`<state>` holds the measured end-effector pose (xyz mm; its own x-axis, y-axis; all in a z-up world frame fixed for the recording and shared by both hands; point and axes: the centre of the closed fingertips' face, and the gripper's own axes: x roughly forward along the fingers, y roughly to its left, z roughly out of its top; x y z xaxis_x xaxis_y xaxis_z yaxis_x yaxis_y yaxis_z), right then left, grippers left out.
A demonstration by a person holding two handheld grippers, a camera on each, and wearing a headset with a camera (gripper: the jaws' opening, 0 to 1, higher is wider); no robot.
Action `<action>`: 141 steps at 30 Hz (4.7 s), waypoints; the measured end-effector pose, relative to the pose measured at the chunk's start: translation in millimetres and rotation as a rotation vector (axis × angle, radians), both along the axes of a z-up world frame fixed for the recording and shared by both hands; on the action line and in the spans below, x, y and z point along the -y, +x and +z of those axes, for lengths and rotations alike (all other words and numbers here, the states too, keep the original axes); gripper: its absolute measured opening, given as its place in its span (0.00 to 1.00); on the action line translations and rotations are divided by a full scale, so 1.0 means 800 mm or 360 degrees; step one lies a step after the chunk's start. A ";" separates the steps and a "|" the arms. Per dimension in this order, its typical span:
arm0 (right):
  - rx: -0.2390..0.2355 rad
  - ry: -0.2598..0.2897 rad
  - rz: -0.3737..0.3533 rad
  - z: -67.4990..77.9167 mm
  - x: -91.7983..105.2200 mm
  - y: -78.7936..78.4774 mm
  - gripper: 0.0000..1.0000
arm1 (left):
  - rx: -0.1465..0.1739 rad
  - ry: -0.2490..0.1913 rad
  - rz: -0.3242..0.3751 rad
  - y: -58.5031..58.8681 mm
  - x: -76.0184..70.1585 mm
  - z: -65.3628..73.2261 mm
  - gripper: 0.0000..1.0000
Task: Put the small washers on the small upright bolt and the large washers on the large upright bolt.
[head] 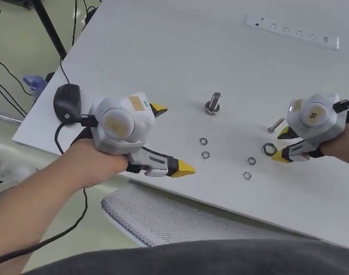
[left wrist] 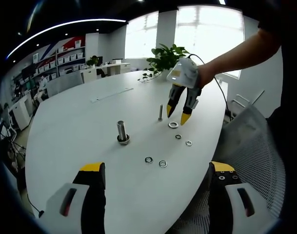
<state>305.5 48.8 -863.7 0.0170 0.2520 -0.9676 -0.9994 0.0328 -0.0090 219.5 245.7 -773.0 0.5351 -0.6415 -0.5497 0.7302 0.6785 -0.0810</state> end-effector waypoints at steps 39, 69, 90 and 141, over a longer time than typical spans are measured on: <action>-0.0003 -0.0057 -0.0044 -0.010 -0.005 0.000 0.24 | -0.0015 0.0007 -0.0028 -0.004 0.004 -0.003 0.81; -0.0045 -0.0124 -0.0110 0.033 -0.008 0.001 0.22 | -0.0007 0.0017 -0.0050 0.000 -0.001 -0.004 0.80; -0.0005 -0.0031 -0.0089 0.113 -0.058 0.030 0.22 | -0.0048 0.0012 -0.0070 -0.010 -0.002 -0.013 0.96; -0.0012 -0.0091 0.0147 0.073 -0.208 0.078 0.22 | -0.0069 0.0019 -0.0059 -0.010 -0.016 -0.029 0.94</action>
<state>367.8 214.9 -805.5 -0.0112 0.1965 -0.9804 -0.9982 -0.0596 -0.0005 211.4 258.7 -796.4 0.4865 -0.6538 -0.5796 0.7508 0.6521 -0.1054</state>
